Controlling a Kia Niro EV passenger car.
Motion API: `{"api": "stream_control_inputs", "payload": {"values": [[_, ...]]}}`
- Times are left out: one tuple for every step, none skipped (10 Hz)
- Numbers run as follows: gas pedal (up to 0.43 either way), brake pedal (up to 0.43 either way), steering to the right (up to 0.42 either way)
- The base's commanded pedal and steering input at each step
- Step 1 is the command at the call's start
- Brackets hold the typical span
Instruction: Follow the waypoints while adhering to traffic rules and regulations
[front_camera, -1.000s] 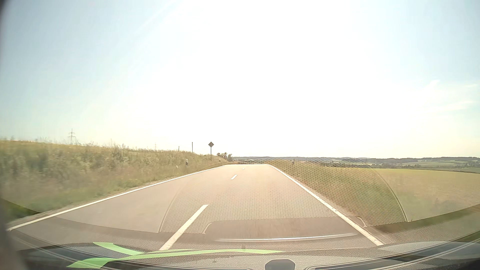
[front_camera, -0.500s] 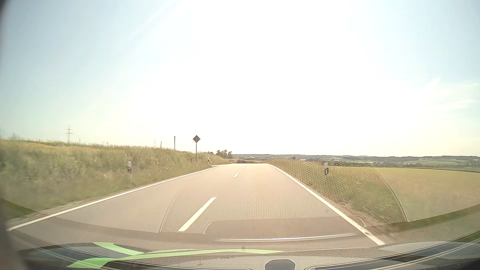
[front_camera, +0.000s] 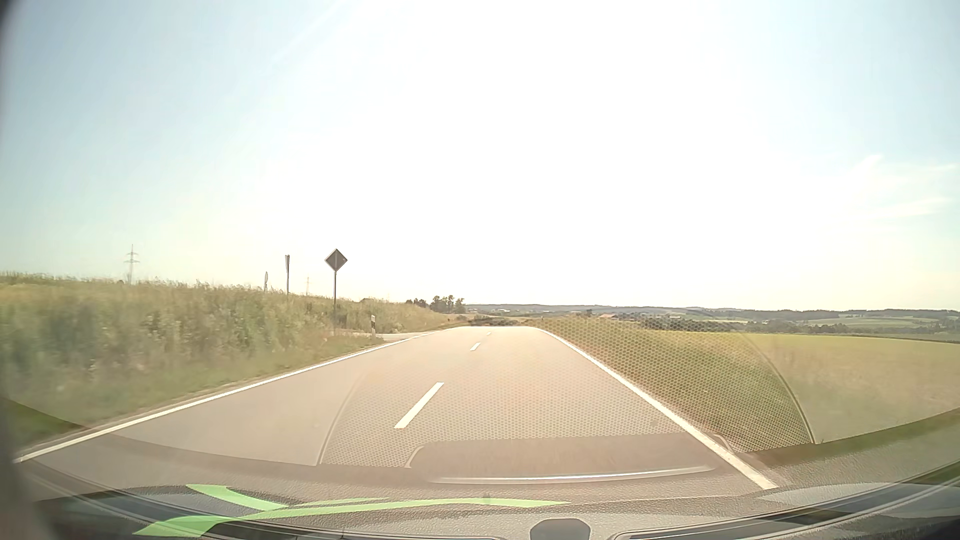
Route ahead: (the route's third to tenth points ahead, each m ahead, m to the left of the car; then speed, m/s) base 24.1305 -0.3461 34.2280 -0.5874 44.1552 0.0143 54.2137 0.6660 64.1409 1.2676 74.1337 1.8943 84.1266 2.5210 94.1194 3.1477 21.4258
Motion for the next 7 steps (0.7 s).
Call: {"api": "stream_control_inputs", "payload": {"values": [[0.169, 0.0, 0.003], [0.169, 0.0, 0.002], [0.169, 0.0, 0.002], [0.177, 0.0, 0.001], [0.177, 0.0, 0.001], [0.177, 0.0, 0.0], [0.177, 0.0, 0.0]]}}
